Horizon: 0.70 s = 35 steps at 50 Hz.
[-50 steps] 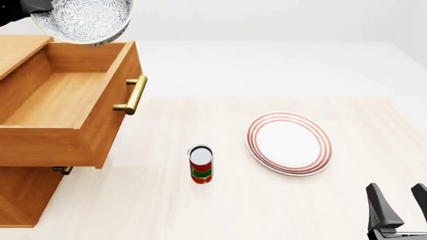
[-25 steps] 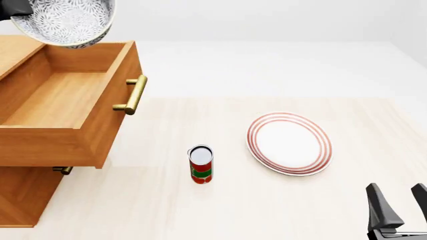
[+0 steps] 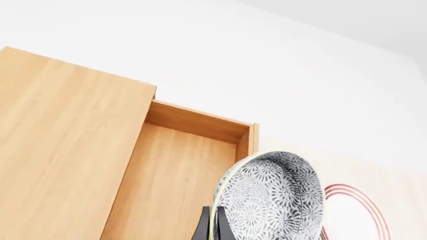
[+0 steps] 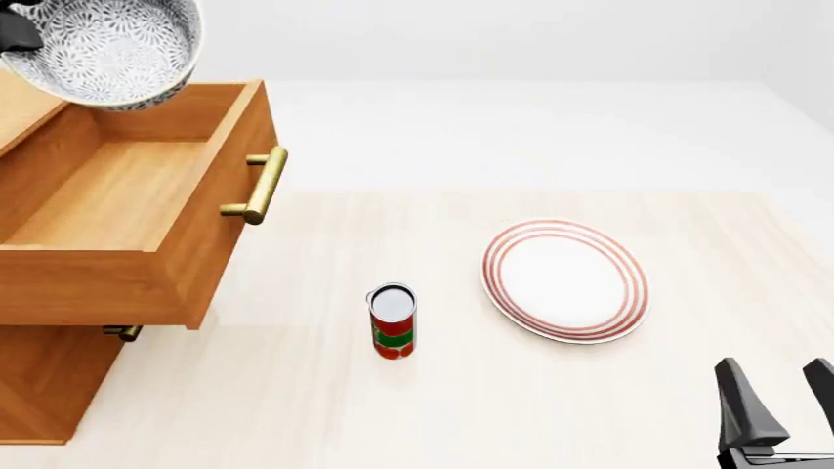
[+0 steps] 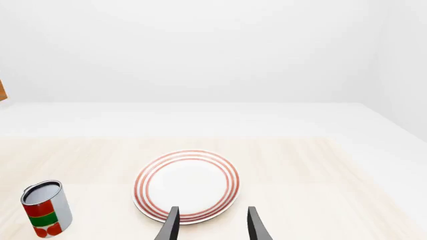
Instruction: Put the bowl in the top drawer of the cabinet.
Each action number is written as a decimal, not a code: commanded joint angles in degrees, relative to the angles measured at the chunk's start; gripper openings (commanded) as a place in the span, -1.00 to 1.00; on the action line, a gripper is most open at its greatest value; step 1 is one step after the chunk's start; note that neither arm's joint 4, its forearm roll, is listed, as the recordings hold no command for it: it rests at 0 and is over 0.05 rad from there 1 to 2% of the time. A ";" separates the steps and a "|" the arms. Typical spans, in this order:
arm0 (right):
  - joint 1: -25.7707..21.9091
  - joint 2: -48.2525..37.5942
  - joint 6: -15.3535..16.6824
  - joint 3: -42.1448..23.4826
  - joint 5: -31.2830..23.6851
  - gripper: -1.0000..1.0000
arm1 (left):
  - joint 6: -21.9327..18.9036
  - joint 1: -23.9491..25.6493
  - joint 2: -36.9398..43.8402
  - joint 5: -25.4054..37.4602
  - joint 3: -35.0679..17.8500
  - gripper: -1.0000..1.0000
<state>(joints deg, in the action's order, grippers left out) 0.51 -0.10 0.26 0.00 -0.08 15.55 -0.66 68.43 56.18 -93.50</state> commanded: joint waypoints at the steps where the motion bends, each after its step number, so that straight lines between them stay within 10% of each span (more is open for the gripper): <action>1: -0.13 -0.02 -0.06 -0.01 0.03 1.00 | 0.16 -2.40 0.20 -0.74 1.60 -1.00; 35: -0.13 -0.02 -0.06 -0.01 0.04 1.00 | -0.50 -5.61 2.00 -2.61 4.62 -1.00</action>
<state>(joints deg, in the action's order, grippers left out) 0.51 -0.10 0.25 0.00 -0.08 15.02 -4.11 69.88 54.40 -89.81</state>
